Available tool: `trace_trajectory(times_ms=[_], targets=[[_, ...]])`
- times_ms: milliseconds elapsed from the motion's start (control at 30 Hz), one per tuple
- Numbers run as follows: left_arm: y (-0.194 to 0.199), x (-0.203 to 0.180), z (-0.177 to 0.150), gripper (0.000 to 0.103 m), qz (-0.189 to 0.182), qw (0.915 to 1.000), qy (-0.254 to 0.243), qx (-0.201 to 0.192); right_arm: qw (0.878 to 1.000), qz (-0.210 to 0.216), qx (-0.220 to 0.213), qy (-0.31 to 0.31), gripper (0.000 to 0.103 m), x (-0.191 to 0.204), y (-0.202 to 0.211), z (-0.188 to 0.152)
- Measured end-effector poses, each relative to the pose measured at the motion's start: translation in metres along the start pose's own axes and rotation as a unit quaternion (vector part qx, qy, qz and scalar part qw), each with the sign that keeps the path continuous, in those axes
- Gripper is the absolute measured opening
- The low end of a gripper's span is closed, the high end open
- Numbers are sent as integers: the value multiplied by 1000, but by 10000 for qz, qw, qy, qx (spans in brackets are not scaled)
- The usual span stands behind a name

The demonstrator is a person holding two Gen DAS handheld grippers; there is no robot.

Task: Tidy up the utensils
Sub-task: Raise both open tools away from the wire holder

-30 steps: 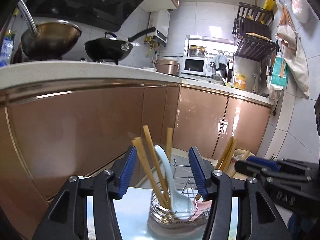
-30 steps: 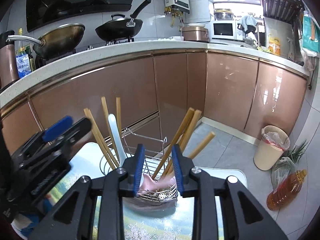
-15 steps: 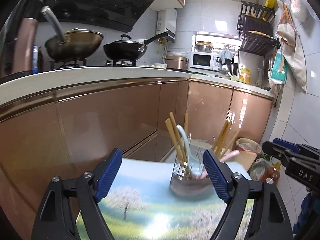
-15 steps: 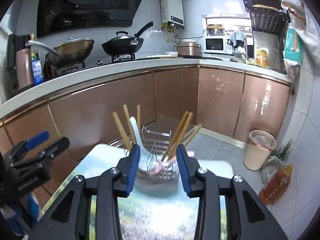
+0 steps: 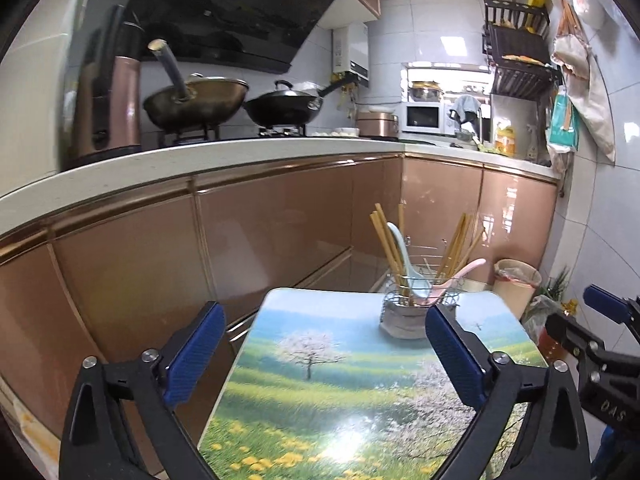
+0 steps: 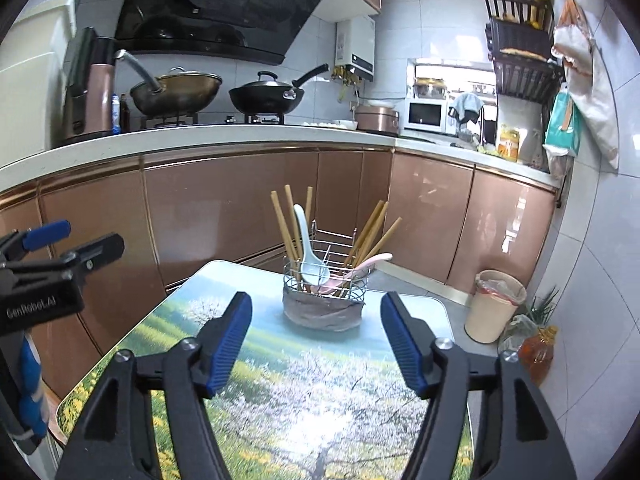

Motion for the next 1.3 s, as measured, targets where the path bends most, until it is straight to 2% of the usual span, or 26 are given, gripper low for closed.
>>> trace_trajectory(times_ms=[233, 667, 1300], targets=[[27, 10, -6, 102, 223, 9994, -99, -227, 9997, -37, -189, -121, 73, 2, 25, -11], [59, 12, -17, 103, 145, 9990, -106, -421, 9974, -262, -385, -552, 77, -29, 60, -23], [75, 9, -26, 103, 42, 9987, -168, -474, 9966, -409, -357, -613, 77, -35, 72, -43]])
Point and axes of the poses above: each gripper's, at about its wrist camera, not at the fingertips, and y roughly against the way its jaws point, x to its left, z to its top, the point moved 10 cm from there along -y, roughly the way its jaws point, and after that the axes turned 12 degrees about x, right-handed, at the moved point
